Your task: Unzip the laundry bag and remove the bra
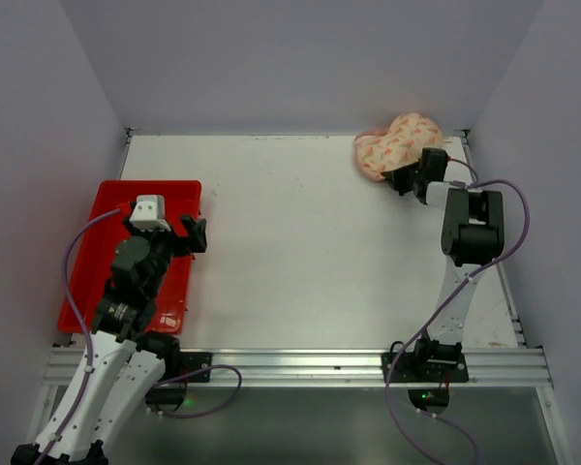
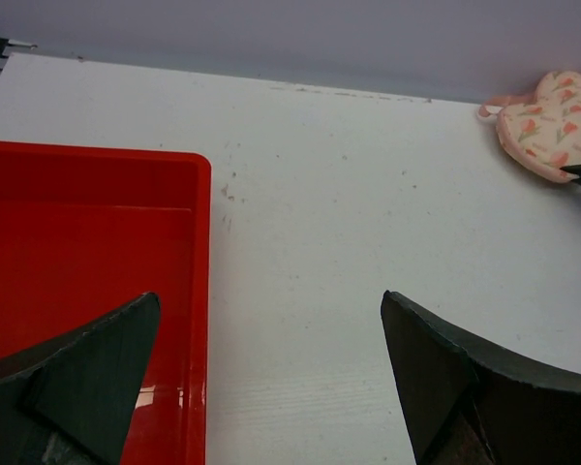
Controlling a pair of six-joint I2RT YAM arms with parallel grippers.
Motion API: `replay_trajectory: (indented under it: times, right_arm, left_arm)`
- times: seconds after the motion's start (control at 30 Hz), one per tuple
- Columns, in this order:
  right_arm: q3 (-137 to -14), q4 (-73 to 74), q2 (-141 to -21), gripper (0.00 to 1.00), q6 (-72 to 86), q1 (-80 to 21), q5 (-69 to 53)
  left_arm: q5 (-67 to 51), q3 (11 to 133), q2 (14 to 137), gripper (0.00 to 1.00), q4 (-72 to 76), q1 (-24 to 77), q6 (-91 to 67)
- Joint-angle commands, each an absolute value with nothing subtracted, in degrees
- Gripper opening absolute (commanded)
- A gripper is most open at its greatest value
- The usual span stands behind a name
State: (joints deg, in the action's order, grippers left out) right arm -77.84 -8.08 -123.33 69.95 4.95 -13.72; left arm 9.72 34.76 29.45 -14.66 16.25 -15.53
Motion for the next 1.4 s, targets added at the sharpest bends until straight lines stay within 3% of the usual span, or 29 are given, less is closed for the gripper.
replay_trajectory:
  times: [0.0, 0.2, 0.43, 0.53, 0.57, 0.67, 0.83, 1.07, 1.37]
  right_arm:
    - [-74.3, -13.0, -118.4, 0.0, 65.7, 4.7, -21.2]
    - [-65.8, -8.7, -107.7, 0.0, 53.2, -0.4, -32.1]
    - [-54.9, 6.1, -96.5, 0.0, 36.1, -17.1, -36.4]
    - [-51.3, 11.2, -92.7, 0.24, 33.0, -20.6, -32.8]
    - [-50.1, 12.4, -89.3, 0.4, 33.0, -20.7, -31.6]
    - [-48.7, 16.7, -81.9, 0.62, 33.1, -20.7, -19.9]
    - [-48.7, 17.2, -70.6, 0.87, 34.6, -22.5, -12.0]
    - [-46.4, 13.4, -66.2, 0.96, 37.4, -33.6, -15.2]
    - [-45.8, 8.0, -82.0, 0.98, 39.2, -44.4, -15.7]
  left_arm:
    - [9.8, 34.3, 28.9, 1.0, -12.7, 15.8, -14.7]
    - [9.3, 34.2, 27.7, 1.0, -12.8, 15.7, -14.8]
    - [8.2, 33.9, 27.1, 1.0, -13.0, 15.7, -14.9]
    - [7.1, 33.9, 27.2, 1.0, -12.6, 15.7, -14.9]
    - [6.7, 33.9, 27.4, 1.0, -12.4, 15.7, -15.1]
    - [4.3, 34.4, 29.0, 1.0, -11.9, 15.7, -15.9]
    - [-2.0, 36.8, 35.0, 1.0, -13.3, 15.8, -16.3]
    - [-4.7, 36.9, 40.5, 1.0, -14.5, 15.8, -17.0]
    - [-3.7, 35.2, 38.2, 1.0, -14.3, 15.8, -16.9]
